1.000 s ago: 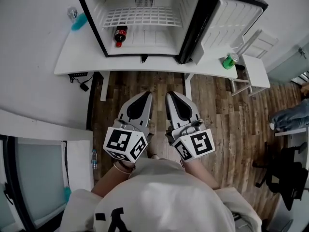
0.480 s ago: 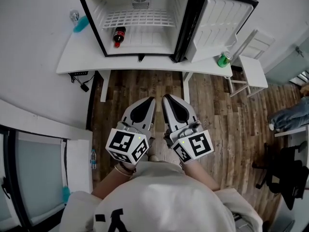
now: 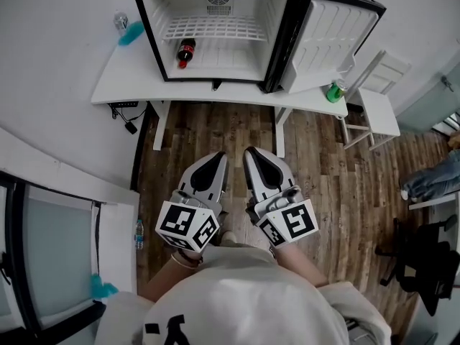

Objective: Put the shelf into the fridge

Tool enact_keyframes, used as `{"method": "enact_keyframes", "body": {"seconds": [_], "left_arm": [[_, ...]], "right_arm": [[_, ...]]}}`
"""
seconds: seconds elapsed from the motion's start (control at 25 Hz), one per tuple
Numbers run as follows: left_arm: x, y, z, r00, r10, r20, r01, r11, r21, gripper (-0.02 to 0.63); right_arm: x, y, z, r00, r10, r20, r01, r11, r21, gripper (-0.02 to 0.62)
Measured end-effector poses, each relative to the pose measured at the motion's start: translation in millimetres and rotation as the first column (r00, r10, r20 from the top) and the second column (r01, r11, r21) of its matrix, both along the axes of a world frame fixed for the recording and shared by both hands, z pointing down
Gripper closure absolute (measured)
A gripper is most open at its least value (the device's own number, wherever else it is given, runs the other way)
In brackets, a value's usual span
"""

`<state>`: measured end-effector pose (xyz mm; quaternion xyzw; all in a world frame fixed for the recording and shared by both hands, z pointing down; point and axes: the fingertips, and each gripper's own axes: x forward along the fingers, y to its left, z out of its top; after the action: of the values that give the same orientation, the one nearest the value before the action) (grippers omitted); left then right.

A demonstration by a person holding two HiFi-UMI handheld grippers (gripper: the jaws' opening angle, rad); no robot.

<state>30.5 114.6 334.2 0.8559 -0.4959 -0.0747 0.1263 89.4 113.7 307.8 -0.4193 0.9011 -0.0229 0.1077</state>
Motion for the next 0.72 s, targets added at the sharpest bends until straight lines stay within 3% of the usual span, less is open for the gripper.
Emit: {"method": "enact_keyframes", "body": {"seconds": [0.32, 0.72], "left_arm": [[-23.6, 40.3, -0.1, 1.000, -0.017, 0.022, 0.017, 1.000, 0.009, 0.600], [-44.4, 109.0, -4.7, 0.999, 0.017, 0.029, -0.018, 1.000, 0.023, 0.600]], "right_arm": [[-18.0, 43.5, 7.0, 1.000, -0.006, -0.001, 0.006, 1.000, -0.027, 0.563], [-44.3, 120.4, 4.6, 1.000, 0.010, -0.009, -0.011, 1.000, -0.023, 0.563]]}}
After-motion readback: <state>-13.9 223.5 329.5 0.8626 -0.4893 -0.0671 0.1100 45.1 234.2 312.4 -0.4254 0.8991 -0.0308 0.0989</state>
